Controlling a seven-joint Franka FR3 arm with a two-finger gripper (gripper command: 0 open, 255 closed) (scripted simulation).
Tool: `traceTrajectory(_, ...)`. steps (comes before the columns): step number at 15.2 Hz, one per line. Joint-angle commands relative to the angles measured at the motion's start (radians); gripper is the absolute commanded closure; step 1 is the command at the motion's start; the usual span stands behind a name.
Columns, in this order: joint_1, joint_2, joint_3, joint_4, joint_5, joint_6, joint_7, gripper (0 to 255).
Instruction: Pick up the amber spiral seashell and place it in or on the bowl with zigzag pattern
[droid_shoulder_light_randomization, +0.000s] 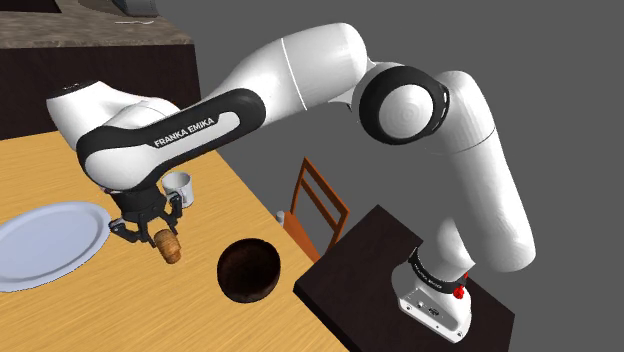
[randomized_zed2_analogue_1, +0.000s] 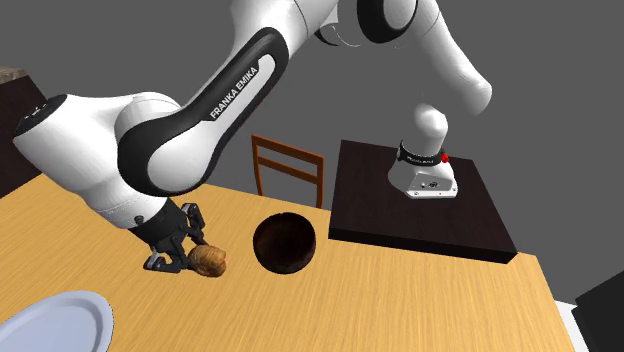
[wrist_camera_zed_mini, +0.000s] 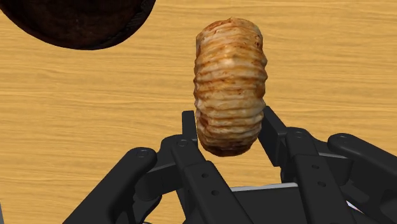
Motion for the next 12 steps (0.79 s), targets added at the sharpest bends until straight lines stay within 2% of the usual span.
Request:
traceTrajectory(1, -0.001, -0.011, 0.002, 0.009, 0.003, -0.02, -0.002, 255)
traceTrajectory(6, -0.002, -0.035, 0.007, 0.03, 0.01, -0.063, -0.004, 255)
traceTrajectory(12, -0.099, -0.306, 0.042, -0.398, 0.067, 0.098, -0.025, 255)
